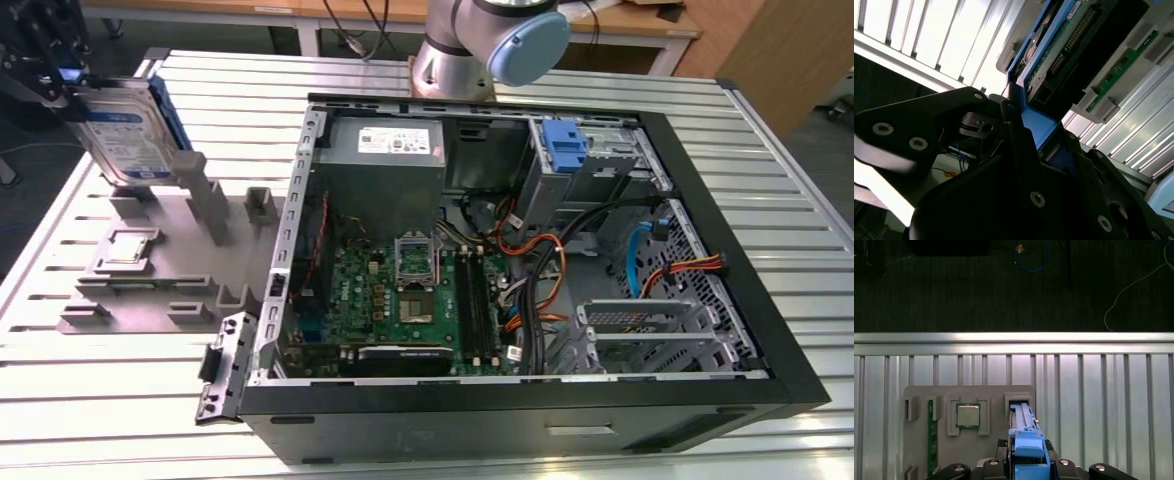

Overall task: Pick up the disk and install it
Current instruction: 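Pick up the disk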

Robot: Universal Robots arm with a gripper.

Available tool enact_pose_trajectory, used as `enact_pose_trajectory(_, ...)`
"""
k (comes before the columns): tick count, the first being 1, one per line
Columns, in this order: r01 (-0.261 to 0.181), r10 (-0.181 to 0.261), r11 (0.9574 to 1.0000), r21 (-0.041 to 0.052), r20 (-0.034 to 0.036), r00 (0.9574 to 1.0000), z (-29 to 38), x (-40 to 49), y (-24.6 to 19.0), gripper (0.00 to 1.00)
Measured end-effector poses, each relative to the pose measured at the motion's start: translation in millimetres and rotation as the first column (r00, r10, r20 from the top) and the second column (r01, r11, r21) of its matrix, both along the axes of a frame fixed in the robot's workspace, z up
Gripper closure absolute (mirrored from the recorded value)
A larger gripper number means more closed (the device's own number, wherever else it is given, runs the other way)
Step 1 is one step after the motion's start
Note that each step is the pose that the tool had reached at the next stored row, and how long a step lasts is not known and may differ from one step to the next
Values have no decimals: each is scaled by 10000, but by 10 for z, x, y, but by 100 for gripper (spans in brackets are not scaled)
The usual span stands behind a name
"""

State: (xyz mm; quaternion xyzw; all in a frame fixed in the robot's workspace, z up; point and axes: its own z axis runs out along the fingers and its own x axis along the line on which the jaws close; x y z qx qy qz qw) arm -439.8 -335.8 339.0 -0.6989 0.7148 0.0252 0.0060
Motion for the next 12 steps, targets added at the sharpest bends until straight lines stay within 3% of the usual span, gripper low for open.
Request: enact_pose_trajectory(12,0,0,10000,0,1,10000,50,0,0,63)
